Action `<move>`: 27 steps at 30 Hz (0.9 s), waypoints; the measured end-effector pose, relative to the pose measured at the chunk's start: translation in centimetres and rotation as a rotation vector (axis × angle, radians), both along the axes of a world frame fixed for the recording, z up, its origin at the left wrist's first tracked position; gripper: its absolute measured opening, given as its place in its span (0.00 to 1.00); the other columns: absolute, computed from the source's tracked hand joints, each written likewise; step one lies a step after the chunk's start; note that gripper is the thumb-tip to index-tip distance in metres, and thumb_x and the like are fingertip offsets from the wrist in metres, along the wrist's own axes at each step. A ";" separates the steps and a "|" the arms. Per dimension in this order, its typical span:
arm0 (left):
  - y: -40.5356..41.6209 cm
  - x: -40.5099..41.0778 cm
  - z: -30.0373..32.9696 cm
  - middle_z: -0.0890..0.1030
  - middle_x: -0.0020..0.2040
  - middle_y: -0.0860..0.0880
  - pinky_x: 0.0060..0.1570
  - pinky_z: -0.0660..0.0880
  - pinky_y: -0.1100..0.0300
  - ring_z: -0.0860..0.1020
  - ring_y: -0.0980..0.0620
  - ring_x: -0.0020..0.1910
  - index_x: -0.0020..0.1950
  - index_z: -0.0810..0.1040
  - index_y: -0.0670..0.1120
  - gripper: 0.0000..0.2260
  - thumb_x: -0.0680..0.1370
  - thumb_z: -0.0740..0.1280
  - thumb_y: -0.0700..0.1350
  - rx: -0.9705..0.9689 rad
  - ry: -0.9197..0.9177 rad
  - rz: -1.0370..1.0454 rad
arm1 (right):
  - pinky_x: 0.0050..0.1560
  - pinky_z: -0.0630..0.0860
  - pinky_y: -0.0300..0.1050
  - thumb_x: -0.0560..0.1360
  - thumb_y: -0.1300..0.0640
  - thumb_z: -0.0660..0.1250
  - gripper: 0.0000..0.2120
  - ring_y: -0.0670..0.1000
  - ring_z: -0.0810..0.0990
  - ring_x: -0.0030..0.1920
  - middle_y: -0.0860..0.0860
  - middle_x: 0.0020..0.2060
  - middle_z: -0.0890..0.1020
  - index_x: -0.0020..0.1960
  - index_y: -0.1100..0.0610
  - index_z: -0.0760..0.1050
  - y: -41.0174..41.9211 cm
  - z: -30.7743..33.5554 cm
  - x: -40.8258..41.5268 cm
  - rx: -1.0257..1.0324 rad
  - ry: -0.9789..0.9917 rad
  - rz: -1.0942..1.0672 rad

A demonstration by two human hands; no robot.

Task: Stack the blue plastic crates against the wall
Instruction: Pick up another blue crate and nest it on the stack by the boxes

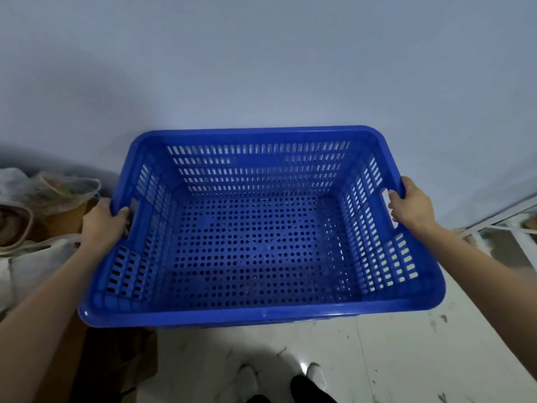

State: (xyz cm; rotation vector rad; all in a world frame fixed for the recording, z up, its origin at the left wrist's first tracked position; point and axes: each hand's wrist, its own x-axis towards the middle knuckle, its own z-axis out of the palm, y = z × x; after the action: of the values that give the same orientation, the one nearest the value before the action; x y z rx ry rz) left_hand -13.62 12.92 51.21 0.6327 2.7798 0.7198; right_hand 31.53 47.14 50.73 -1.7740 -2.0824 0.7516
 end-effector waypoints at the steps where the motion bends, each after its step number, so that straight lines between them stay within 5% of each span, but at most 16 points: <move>1: 0.1 0.0 -0.2 0.78 0.41 0.40 0.42 0.69 0.51 0.78 0.40 0.41 0.54 0.74 0.35 0.11 0.81 0.62 0.44 0.000 -0.009 -0.001 | 0.49 0.79 0.61 0.80 0.52 0.57 0.16 0.66 0.81 0.44 0.62 0.49 0.82 0.66 0.56 0.67 -0.1 -0.1 0.0 0.013 -0.026 0.006; 10: -0.1 -1.0 -0.8 0.80 0.35 0.40 0.35 0.66 0.53 0.77 0.46 0.33 0.50 0.72 0.35 0.11 0.82 0.60 0.44 -0.045 -0.077 -0.043 | 0.47 0.79 0.58 0.81 0.51 0.56 0.17 0.65 0.82 0.42 0.62 0.48 0.83 0.67 0.57 0.64 -0.4 0.2 0.0 0.001 -0.123 0.043; 14: -0.1 -2.2 -1.2 0.80 0.32 0.41 0.38 0.68 0.51 0.79 0.41 0.35 0.47 0.73 0.35 0.12 0.81 0.60 0.44 -0.051 -0.064 -0.037 | 0.48 0.80 0.57 0.81 0.51 0.56 0.17 0.62 0.83 0.38 0.60 0.44 0.83 0.67 0.55 0.63 -0.2 0.0 -0.1 -0.052 -0.092 0.049; 21: -0.3 -2.6 -1.9 0.80 0.37 0.40 0.43 0.77 0.43 0.79 0.39 0.37 0.54 0.71 0.39 0.11 0.81 0.61 0.47 -0.070 -0.018 -0.029 | 0.39 0.77 0.50 0.82 0.52 0.56 0.17 0.59 0.82 0.33 0.59 0.40 0.82 0.68 0.57 0.61 0.1 -0.6 0.2 -0.081 -0.037 0.088; 27: -0.3 -1.4 -1.2 0.78 0.41 0.38 0.40 0.75 0.44 0.78 0.37 0.40 0.53 0.68 0.40 0.10 0.82 0.60 0.47 -0.132 0.038 -0.002 | 0.42 0.79 0.57 0.82 0.50 0.55 0.17 0.65 0.81 0.38 0.64 0.44 0.82 0.65 0.60 0.63 -0.4 -1.0 0.0 0.020 -0.108 0.063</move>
State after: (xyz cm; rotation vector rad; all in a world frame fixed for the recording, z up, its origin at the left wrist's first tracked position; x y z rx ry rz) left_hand -15.03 12.62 50.02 0.6297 2.8313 0.5242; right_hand 31.54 46.72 49.71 -1.7831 -2.2169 0.6622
